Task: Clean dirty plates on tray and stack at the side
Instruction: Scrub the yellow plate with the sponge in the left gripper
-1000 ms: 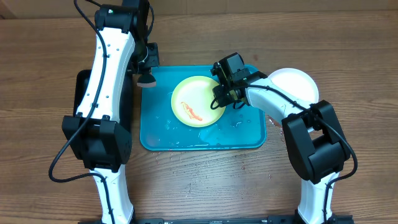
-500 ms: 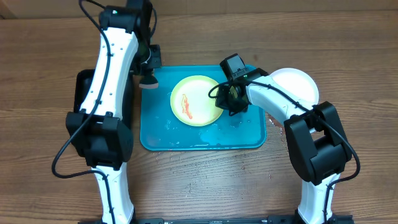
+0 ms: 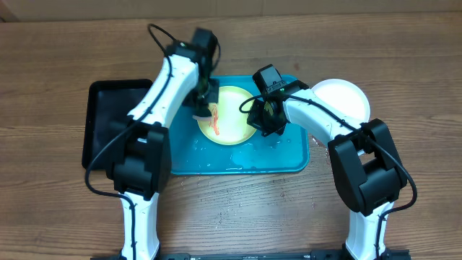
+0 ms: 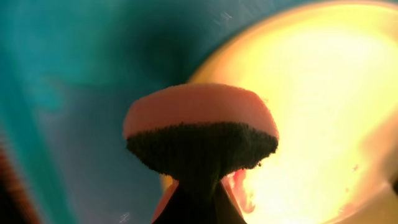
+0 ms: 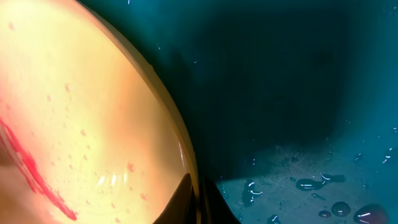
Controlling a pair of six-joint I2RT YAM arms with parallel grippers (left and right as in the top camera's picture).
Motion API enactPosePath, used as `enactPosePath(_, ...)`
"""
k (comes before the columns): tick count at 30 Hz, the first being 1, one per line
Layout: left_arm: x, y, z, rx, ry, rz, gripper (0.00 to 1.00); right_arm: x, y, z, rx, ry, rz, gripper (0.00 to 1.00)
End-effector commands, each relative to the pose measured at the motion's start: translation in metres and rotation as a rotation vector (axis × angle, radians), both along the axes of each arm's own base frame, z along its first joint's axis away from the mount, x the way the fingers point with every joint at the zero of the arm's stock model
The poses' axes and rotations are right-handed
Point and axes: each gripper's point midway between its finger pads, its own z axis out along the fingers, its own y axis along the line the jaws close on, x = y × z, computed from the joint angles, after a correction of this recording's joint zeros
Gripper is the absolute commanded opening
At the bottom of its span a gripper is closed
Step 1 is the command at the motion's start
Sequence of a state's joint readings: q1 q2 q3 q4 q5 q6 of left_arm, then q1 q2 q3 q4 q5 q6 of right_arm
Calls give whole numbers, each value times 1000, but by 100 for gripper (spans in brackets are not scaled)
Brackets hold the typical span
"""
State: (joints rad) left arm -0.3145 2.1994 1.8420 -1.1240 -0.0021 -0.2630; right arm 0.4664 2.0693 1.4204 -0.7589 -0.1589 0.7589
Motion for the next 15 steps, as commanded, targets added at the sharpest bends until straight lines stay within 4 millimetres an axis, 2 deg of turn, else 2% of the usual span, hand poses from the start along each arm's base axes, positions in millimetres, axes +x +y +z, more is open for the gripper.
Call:
enactPosePath(1,-14,-16,-24,-42,36,-124,4,-13,1,-13,-23,41,24,4)
enactPosePath(5,-22,-15,-49,-36,45,-141,4,-14,3,-13,-13,36,51,4)
enactPosePath(8,-40,-28,-57,-128,104,-179,4,-14,3,-13,-13,37,51,4)
enactPosePath(12,-68,-79,-38,-464,176,-384,4,-14,4,-13,-9,37,52,4)
enactPosePath(15,-70,-96,-28,-582,162,-437,4,-14,4,-13,-8,38,52,4)
